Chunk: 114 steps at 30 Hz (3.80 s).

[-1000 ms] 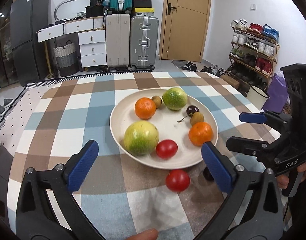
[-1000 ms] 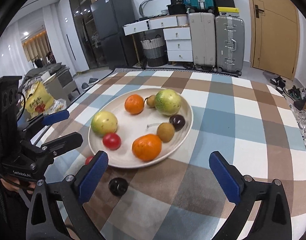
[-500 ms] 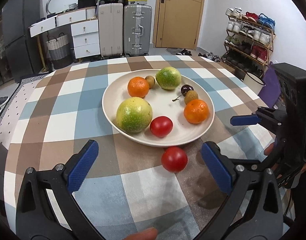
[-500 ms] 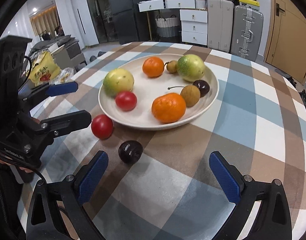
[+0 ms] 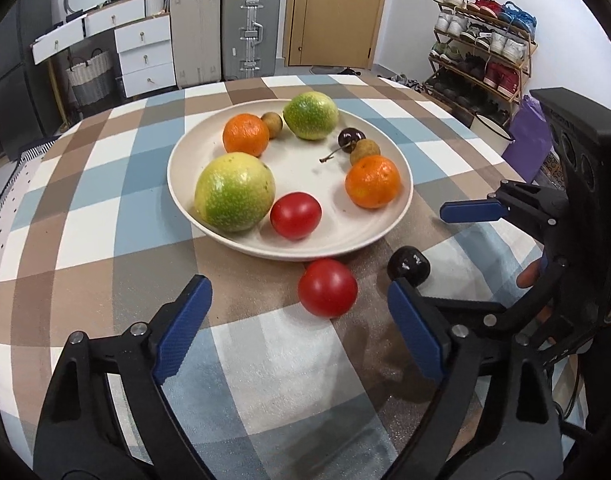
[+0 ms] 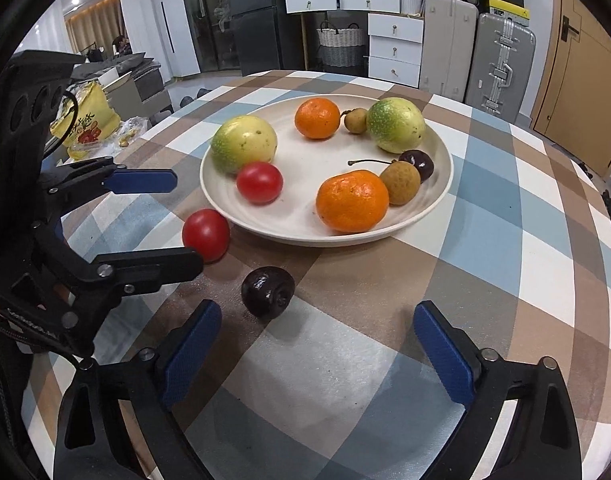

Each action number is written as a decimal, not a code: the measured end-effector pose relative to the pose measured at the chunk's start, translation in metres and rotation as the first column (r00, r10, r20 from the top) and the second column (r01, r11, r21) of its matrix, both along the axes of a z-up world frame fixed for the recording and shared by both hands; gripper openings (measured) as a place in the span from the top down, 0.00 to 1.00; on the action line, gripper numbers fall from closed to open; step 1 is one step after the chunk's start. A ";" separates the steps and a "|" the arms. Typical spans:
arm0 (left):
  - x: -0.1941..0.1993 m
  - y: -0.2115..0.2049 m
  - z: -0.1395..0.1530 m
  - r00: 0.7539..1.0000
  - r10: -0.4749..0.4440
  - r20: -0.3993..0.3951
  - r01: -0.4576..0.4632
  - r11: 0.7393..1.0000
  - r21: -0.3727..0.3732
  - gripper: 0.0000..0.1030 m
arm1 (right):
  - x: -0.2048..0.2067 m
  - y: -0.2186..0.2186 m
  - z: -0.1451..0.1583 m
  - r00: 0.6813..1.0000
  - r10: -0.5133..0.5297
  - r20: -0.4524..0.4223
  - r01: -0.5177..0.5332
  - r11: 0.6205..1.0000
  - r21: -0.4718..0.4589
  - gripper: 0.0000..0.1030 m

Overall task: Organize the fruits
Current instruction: 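Close the left tool on a red tomato while the right tool grasps a dark cherry, then carry the tomato and dark cherry into the white plate and open both tools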

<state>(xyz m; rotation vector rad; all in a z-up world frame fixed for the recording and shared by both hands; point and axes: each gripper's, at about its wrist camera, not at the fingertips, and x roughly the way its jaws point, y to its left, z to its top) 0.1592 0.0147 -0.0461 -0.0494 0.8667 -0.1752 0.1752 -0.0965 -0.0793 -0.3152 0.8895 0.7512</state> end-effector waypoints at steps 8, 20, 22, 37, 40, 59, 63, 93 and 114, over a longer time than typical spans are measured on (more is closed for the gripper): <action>0.002 0.003 -0.005 1.000 0.007 -0.014 -0.008 1.000 -0.009 0.24 | -0.003 0.004 -0.001 1.000 0.013 0.025 -0.012 1.000 -0.021 0.23; 0.004 -0.002 -0.010 0.999 -0.027 -0.025 0.026 0.999 -0.030 0.56 | -0.011 0.013 -0.001 0.997 0.056 0.048 -0.054 0.998 -0.035 0.31; 0.004 -0.004 -0.010 0.999 -0.039 -0.026 0.038 0.999 -0.038 0.62 | -0.010 0.013 -0.001 0.998 0.054 0.046 -0.052 0.998 -0.033 0.31; 0.000 -0.008 -0.004 0.998 -0.062 -0.008 0.061 0.997 -0.037 0.72 | -0.012 0.013 0.000 0.997 0.068 0.045 -0.067 0.998 -0.020 0.49; -0.003 -0.007 -0.001 0.998 -0.066 0.006 0.066 0.997 -0.041 0.72 | -0.014 0.014 0.000 0.996 0.080 0.047 -0.079 0.997 -0.019 0.52; -0.014 0.000 0.021 0.992 -0.036 0.118 0.044 0.997 -0.063 0.72 | -0.023 0.016 0.006 0.990 0.114 0.078 -0.114 0.993 -0.004 0.73; -0.017 0.006 0.027 0.989 -0.012 0.148 0.023 0.997 -0.072 0.72 | -0.020 0.008 0.011 0.991 0.094 0.094 -0.096 0.995 0.025 0.73; 0.024 0.004 0.082 0.950 0.109 0.292 -0.098 0.994 -0.052 0.72 | 0.029 -0.015 0.081 0.979 -0.123 0.165 0.080 0.967 0.243 0.73; 0.057 0.004 0.037 0.962 0.132 0.239 -0.132 0.991 -0.016 0.71 | 0.062 0.009 0.039 0.986 -0.148 0.083 0.126 0.967 0.223 0.73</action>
